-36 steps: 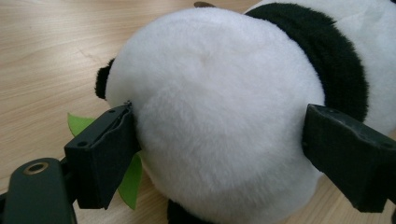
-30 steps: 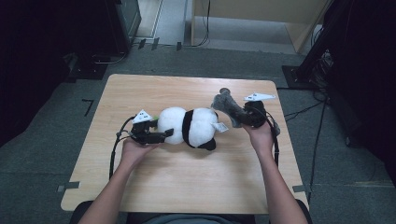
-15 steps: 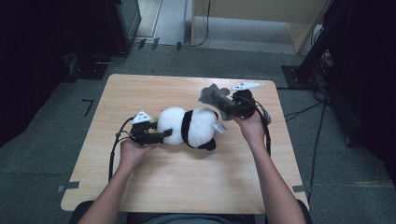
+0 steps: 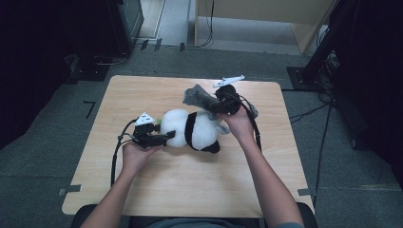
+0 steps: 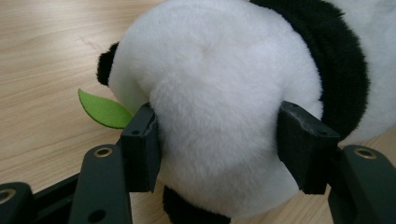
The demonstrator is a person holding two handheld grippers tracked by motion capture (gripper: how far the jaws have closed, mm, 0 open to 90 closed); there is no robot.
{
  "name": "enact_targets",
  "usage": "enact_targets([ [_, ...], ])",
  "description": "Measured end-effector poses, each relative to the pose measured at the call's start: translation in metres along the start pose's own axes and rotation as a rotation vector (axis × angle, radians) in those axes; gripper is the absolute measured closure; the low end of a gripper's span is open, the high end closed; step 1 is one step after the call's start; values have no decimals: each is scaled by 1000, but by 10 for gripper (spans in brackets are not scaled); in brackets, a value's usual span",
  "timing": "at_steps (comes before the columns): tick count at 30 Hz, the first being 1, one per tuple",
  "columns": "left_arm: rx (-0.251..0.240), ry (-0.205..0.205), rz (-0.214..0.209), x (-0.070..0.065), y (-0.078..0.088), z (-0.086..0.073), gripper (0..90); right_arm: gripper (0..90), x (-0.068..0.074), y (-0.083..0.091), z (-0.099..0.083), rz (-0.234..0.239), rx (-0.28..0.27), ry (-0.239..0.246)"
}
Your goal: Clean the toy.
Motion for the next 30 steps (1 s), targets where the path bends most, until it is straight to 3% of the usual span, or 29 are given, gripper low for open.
enact_targets([
  [8, 1, -4, 5, -1, 0, 1, 374, 724, 19, -32, 13, 39, 45, 38],
  [18, -2, -2, 18, -3, 0, 1, 380, 704, 27, -65, 21, 51, 106, 64],
  [21, 2, 0, 14, -3, 1, 1, 396, 562, 29, -71, 21, 96, 117, 61],
  [23, 3, 5, 12, -3, 1, 1, 402, 521, 29, -72, 21, 107, 116, 58],
  [30, 2, 3, 18, -3, 2, 2, 455, 698, 29, -63, 27, 120, 79, 34],
])
Point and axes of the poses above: each handheld gripper's, and its own axes: y roughly backward along the jaws, z roughly out of its top, x roughly to its left, the point moved 2 cm from there along -y, roughly forward along the jaws, and after that the axes turned 3 degrees about -y, right-handed, at the moved point
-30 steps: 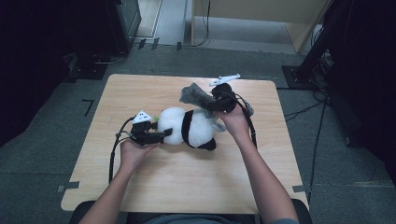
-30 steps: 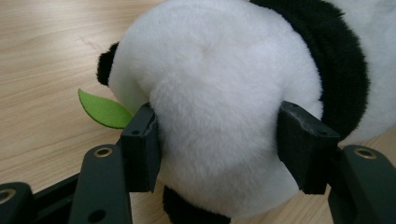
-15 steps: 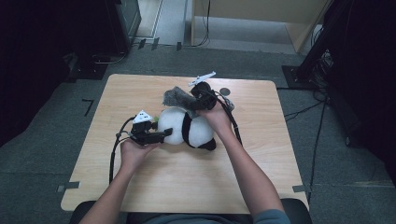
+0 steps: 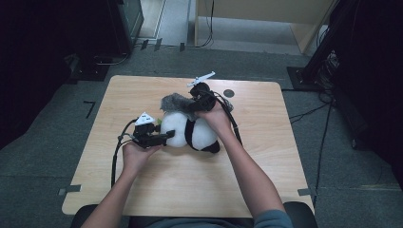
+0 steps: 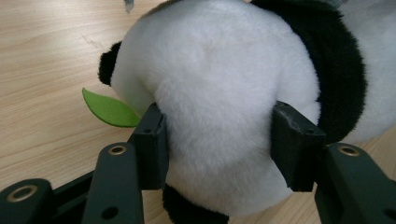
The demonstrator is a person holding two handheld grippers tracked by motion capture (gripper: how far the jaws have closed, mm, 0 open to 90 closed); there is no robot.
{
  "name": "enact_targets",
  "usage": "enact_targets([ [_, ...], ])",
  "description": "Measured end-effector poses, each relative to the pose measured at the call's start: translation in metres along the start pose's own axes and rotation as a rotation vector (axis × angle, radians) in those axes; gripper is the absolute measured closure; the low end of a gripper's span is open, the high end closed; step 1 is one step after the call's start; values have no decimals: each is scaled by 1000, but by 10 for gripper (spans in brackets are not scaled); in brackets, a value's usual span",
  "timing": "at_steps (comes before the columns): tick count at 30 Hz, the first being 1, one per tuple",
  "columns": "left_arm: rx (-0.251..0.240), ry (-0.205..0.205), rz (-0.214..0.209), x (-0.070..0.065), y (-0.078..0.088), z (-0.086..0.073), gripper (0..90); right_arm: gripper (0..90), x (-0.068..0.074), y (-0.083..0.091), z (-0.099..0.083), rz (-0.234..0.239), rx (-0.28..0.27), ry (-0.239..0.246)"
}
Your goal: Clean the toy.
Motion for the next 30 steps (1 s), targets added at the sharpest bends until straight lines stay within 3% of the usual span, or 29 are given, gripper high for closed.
enact_targets([
  [3, -1, 8, 5, -1, 0, 0, 454, 721, 5, -4, 8, -13, 14, 16],
  [6, 1, 6, 11, -1, 0, 0, 460, 719, 14, -20, 15, 5, 34, 29],
  [8, 5, 8, 12, -1, 0, 0, 465, 722, 18, -25, 15, -11, 56, 46],
  [12, 3, 18, 10, -1, 0, -1, 465, 731, 16, -30, 13, -36, 96, 48],
  [19, 0, 23, 11, -1, 1, -2, 464, 733, -7, -18, 4, -75, 148, 27],
  [20, -2, 23, 13, -1, 1, -2, 464, 734, -16, -12, -1, -85, 157, 14],
  [30, -4, 24, 14, -1, 1, -2, 463, 735, -43, 15, -15, -98, 124, -26],
])
Point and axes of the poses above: each handheld gripper's, and its own axes: y roughly backward along the jaws, z roughly out of its top, x roughly to its left, the point moved 2 cm from there along -y, roughly forward along the jaws, and after that the axes turned 3 degrees about -y, right-handed, at the moved point
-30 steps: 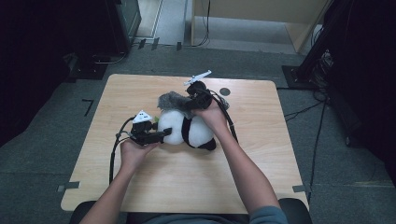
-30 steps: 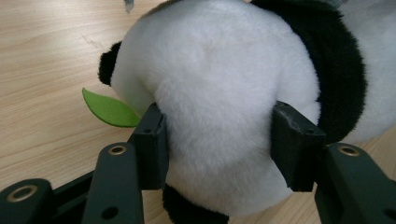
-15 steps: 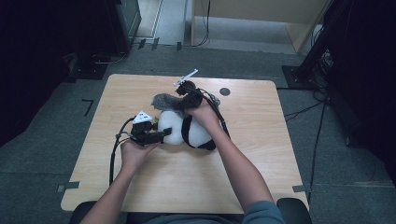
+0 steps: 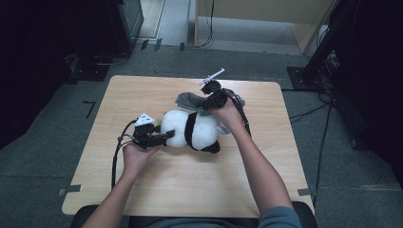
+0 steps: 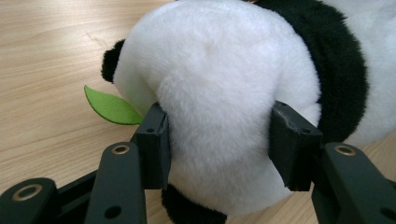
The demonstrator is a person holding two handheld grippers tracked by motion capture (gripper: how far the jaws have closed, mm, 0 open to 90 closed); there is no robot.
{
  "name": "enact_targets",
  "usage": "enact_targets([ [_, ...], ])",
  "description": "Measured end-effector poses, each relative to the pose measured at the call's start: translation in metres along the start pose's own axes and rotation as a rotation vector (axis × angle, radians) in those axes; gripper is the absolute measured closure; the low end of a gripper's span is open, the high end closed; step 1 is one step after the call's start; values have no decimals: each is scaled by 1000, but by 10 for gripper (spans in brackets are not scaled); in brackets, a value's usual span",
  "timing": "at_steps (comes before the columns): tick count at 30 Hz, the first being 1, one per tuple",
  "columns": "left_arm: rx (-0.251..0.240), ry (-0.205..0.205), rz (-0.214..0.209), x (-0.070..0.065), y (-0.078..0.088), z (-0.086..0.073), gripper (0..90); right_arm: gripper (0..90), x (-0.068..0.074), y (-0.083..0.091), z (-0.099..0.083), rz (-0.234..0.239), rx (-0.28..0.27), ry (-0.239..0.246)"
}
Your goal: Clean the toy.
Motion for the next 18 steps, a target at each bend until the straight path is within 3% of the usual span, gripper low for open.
enact_targets([
  [6, -2, -4, -4, 0, 0, 0, 463, 747, -22, 13, -20, -50, -2, -48],
  [12, -4, -7, -5, 1, 0, -1, 461, 749, -36, 16, -35, -62, -17, -89],
  [18, -5, -5, -8, 1, 0, -1, 460, 749, -52, 13, -55, -87, 40, -118],
])
Point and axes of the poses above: each handheld gripper's, and its own axes: y roughly backward along the jaws, z roughly out of its top, x roughly to its left, the point moved 2 cm from there along -y, roughly forward along the jaws, and after that the axes turned 3 degrees about -y, right-handed, at the moved point
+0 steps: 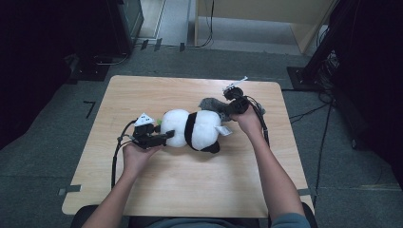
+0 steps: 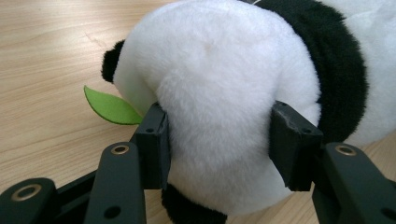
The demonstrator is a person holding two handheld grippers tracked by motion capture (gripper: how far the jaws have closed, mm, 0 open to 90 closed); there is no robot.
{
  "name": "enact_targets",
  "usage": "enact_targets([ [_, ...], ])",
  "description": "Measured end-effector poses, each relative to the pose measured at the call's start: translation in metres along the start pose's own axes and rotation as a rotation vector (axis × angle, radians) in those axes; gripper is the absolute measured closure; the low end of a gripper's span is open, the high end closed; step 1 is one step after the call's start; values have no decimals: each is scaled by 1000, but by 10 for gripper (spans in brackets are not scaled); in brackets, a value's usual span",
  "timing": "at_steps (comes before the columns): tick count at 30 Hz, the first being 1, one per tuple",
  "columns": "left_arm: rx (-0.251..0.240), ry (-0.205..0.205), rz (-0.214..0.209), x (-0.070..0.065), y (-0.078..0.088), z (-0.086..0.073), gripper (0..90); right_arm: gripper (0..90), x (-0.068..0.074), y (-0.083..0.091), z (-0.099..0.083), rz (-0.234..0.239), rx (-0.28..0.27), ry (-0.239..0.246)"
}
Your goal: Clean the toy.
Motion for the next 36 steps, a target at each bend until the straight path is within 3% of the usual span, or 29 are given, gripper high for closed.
enact_targets([
  [8, -2, 0, 0, 0, 0, 0, 459, 750, 5, 15, 9, 18, -86, -8],
  [13, -4, -1, 1, 0, 0, 0, 458, 750, 21, 28, 26, 29, -123, 33],
  [15, -3, -1, 3, 0, 0, 0, 458, 749, 37, 33, 38, 42, -140, 60],
  [16, -3, -1, 4, -1, 0, 0, 458, 749, 37, 33, 38, 42, -140, 60],
  [17, -3, -1, 4, -1, 0, 0, 459, 748, 48, 34, 45, 49, -151, 81],
  [19, -3, -2, 5, -1, 0, 0, 459, 748, 53, 34, 49, 57, -152, 89],
  [20, -2, -3, 5, -1, 0, 1, 459, 747, 66, 31, 55, 71, -153, 111],
  [23, -2, -4, 5, -1, 1, 1, 459, 747, 76, 29, 60, 85, -151, 123],
  [25, -3, -7, 6, -1, 1, 1, 459, 747, 92, 23, 65, 115, -147, 147],
  [29, -2, -8, 7, -1, 1, 1, 459, 746, 107, 15, 68, 141, -138, 167],
  [30, -1, -9, 9, -2, 1, 1, 459, 746, 118, 8, 68, 161, -124, 176],
  [36, -1, -13, 13, -3, 1, 2, 466, 744, 134, -5, 65, 189, -101, 194],
])
Point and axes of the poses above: each handheld gripper's, and its own axes: y roughly backward along the jaws, z roughly out of its top, x roughly to its left, the point moved 2 cm from there along -y, roughly forward along the jaws, and after that the axes turned 3 degrees about -y, right-handed, at the moved point
